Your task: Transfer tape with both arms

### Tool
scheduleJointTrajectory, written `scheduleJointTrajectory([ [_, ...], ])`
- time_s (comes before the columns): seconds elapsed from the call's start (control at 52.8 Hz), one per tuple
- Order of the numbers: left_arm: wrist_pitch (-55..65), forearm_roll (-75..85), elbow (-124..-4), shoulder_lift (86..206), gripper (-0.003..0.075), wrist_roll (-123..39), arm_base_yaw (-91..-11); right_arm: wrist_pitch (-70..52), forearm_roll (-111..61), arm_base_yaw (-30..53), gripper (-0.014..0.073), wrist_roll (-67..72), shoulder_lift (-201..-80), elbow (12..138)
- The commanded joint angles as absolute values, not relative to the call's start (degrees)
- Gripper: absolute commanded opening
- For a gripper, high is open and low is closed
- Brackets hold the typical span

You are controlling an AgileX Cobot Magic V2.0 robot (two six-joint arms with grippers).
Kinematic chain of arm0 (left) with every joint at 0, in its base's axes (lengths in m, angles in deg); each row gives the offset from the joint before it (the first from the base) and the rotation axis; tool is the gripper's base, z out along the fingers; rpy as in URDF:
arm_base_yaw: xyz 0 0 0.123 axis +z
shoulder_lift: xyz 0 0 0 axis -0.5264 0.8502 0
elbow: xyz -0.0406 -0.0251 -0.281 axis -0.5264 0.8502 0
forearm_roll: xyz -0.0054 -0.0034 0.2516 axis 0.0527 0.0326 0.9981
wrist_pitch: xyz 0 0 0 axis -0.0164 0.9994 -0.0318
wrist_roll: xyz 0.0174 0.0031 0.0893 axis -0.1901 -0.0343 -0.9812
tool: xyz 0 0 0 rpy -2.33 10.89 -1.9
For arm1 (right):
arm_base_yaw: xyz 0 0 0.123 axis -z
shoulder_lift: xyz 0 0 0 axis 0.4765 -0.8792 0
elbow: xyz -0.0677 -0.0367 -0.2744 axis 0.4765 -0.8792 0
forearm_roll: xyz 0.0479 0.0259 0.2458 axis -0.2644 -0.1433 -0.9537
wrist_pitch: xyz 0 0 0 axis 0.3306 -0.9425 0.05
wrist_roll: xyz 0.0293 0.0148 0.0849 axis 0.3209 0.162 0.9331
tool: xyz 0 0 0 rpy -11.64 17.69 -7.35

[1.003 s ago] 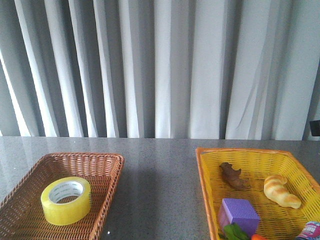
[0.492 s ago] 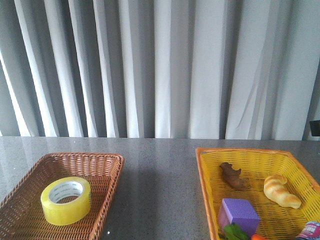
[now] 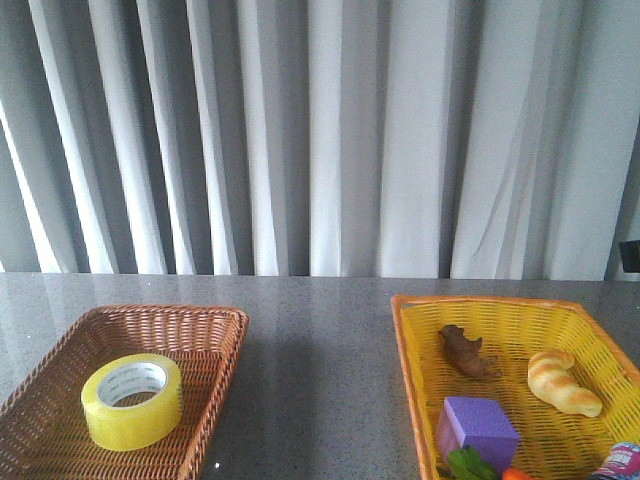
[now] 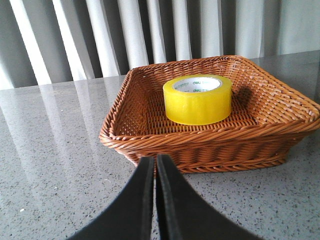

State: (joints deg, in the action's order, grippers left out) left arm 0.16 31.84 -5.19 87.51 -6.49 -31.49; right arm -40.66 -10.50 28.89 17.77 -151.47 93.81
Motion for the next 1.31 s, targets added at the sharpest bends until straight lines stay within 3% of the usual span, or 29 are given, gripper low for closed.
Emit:
scheduleJointTrajectory([
  [0.0,-4.2,31.7,-6.5,86.5,-0.0006,-6.0,-31.5,-36.6,-10.4,29.1,-0.0005,17.6,-150.2,95.3],
  [0.151,-4.2,31.7,-6.5,86.5,-0.0006,-6.0,-31.5,-36.3,-10.9,29.1,-0.0005,17.6,-150.4,95.3],
  [0.265,-4.2,31.7,-6.5,86.5,-0.0006,-6.0,-31.5,-28.6,-7.5,29.1,-0.0005,16.0,-148.8,93.3],
  [0.511,-4.2,31.7,-6.5,86.5,-0.0006,-6.0,-31.5,3.2,-10.6,28.9,-0.0005,15.3,-133.2,62.1],
  [0.814,-4.2,31.7,-6.5,86.5,-0.0006,-6.0,-31.5,3.6,-10.9,29.0,-0.0005,19.8,-109.7,37.2],
  [1.287,-4.2,31.7,-6.5,86.5,-0.0006,-6.0,-31.5,4.0,-11.0,29.0,-0.0005,22.9,-83.1,12.8],
])
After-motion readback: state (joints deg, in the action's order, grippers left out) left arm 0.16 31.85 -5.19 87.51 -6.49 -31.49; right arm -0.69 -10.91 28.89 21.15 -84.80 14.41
